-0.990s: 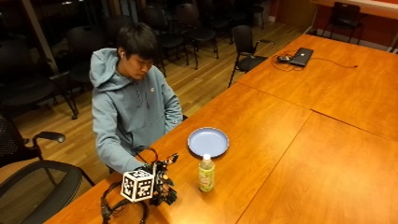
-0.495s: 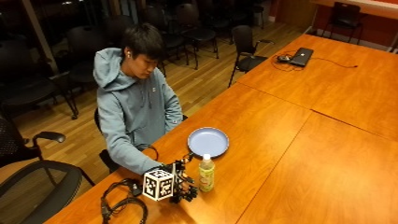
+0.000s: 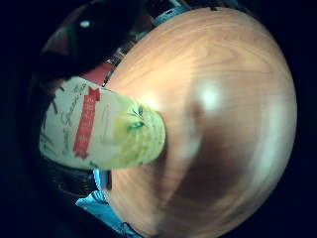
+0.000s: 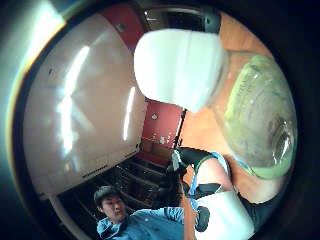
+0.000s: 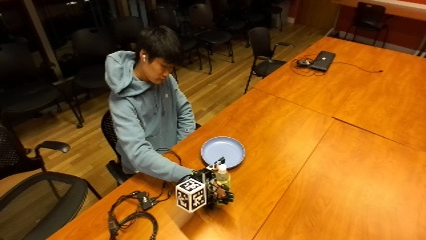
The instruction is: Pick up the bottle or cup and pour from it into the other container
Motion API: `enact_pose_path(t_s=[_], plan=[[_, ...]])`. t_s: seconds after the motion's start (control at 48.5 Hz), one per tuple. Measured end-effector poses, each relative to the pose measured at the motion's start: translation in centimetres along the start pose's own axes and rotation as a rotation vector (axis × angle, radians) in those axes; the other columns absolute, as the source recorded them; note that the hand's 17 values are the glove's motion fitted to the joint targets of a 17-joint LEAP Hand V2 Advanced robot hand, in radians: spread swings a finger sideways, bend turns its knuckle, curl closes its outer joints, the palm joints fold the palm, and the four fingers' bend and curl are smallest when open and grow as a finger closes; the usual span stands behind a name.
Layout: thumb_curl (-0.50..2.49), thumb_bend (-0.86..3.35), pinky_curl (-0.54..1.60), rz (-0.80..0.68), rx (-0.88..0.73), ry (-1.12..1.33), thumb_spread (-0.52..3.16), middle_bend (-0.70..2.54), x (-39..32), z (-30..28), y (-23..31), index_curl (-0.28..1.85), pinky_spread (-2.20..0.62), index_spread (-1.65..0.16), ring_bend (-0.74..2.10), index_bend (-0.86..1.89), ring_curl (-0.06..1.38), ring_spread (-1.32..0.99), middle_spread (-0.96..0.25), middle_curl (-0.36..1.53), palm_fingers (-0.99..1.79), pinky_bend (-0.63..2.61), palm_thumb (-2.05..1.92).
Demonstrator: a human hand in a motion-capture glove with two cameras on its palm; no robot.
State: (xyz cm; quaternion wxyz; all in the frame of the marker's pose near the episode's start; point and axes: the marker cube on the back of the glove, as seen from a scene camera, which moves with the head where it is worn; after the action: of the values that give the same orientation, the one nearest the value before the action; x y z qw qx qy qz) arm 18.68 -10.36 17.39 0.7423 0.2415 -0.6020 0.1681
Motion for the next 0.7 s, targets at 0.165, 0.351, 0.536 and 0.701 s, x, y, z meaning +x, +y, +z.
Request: enact_pose_path(t_s=[0.165,0.351,0.536,0.701], plan=[[0.42,0.04,0.29,-0.020,0.124,-0.088,0.81,0.31,-0.1,1.5,0.0,0.15,0.25,-0.27,0.69,0.16,0.33,0.13,0.10,0.35,0.51,0.84,0.80],[0.51,0.06,0.25,-0.013,0.122,-0.092,0.64,0.40,-1.0,2.7,0.1,0.26,0.04,-0.15,0.63,0.23,0.34,-0.04,0.01,0.41,0.99,0.63,1.01],[0.57,-0.01,0.30,-0.057,0.008,-0.019,0.42,0.35,-4.1,3.2,0.7,0.31,-0.12,-0.11,0.56,0.15,0.37,-0.09,-0.02,0.43,1.10,0.63,1.06],[0.60,-0.03,0.32,-0.131,-0.083,0.059,0.32,0.33,-8.0,3.3,1.3,0.33,-0.17,-0.09,0.54,0.14,0.39,-0.11,-0.04,0.45,1.13,0.59,1.06]])
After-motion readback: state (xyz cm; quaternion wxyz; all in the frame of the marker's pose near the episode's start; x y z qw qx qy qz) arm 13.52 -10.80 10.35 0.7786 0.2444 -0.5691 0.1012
